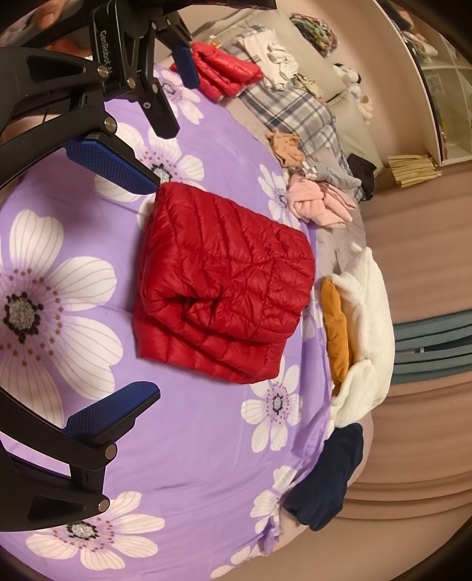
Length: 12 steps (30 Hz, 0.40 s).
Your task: Fold large clothes
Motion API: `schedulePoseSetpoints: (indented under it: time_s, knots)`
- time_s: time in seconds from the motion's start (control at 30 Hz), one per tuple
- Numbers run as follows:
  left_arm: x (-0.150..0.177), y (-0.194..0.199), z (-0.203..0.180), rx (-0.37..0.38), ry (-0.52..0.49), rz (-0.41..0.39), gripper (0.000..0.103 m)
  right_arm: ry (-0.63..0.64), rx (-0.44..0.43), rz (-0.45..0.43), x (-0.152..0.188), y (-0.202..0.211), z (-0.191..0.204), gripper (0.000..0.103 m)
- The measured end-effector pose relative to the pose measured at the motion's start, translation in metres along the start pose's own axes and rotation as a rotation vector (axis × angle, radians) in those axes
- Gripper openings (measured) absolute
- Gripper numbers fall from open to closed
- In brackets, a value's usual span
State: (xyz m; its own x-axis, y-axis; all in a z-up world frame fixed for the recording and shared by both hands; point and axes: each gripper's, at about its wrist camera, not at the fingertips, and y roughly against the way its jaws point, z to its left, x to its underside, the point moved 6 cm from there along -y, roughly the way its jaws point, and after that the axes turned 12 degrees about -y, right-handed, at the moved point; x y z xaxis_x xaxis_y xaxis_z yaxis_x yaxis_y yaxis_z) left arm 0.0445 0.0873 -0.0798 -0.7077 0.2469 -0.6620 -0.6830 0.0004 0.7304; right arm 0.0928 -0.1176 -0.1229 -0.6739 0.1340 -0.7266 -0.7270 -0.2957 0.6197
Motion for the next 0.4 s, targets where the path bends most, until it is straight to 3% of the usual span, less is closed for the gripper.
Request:
schedulePoseSetpoints:
  time_s: [0.4]
  knots:
    - [0.0001,0.0,0.0003,0.0,0.0,0.001,0.103,0.0,-0.002,-0.001,0.0,-0.0001,-0.0002,0.102]
